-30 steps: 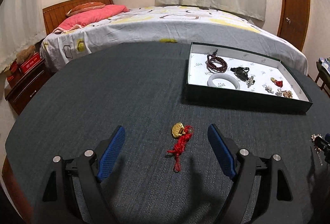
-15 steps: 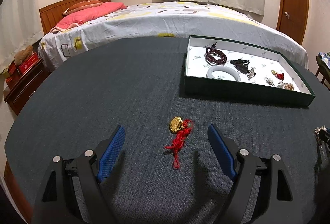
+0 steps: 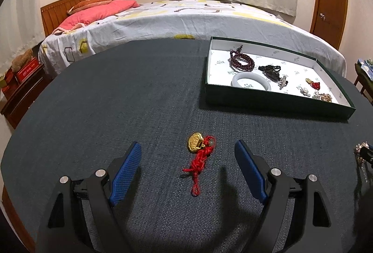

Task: Organize jewelry
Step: 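Close the right tool on the flower brooch while the left tool grasps the gold tassel charm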

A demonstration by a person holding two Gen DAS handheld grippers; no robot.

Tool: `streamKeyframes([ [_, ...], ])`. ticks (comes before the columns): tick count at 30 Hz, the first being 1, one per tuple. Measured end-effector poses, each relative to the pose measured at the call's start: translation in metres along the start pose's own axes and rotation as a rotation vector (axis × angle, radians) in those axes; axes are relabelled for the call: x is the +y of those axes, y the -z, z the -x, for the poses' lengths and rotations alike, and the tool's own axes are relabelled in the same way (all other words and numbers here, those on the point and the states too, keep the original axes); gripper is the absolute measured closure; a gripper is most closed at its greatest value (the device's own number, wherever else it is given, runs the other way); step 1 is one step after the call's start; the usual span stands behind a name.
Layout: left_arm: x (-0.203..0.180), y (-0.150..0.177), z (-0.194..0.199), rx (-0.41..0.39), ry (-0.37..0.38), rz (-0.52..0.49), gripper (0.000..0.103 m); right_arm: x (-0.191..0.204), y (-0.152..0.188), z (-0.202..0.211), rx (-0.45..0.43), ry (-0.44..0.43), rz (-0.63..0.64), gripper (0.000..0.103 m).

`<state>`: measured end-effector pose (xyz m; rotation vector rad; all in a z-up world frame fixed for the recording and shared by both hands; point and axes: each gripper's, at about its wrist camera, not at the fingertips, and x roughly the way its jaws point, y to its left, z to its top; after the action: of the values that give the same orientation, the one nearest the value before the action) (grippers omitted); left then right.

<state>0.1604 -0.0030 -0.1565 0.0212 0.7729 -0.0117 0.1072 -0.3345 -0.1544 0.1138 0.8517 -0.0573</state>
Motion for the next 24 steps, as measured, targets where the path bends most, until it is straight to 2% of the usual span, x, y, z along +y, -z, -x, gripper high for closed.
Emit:
streamKeyframes([
  [6, 0.0, -0.003, -0.004, 0.004, 0.026, -0.002, 0.024, 0.001, 0.0, 0.0, 0.001, -0.004, -0.001, 0.069],
  [7, -0.001, -0.004, -0.005, 0.009, 0.04, -0.006, 0.026, 0.001, 0.0, 0.0, 0.0, -0.004, -0.001, 0.069],
  [8, -0.002, -0.004, -0.006, 0.014, 0.046, -0.01, 0.033, 0.001, 0.0, 0.0, 0.001, -0.005, -0.001, 0.069],
  [10, -0.001, -0.004, -0.008, 0.033, 0.052, -0.017, 0.039, 0.001, 0.0, 0.0, 0.002, -0.005, -0.001, 0.069],
  [15, 0.005, 0.001, -0.015, 0.09, 0.085, 0.008, 0.065, 0.003, 0.0, 0.0, 0.001, -0.006, -0.002, 0.069],
  [23, 0.001, 0.002, -0.016, 0.104, 0.12, -0.018, 0.091, 0.002, 0.0, 0.0, 0.001, -0.009, -0.004, 0.069],
  [24, 0.002, 0.003, -0.016, 0.104, 0.126, -0.019, 0.092, 0.003, 0.0, 0.0, 0.0, -0.01, -0.005, 0.069],
])
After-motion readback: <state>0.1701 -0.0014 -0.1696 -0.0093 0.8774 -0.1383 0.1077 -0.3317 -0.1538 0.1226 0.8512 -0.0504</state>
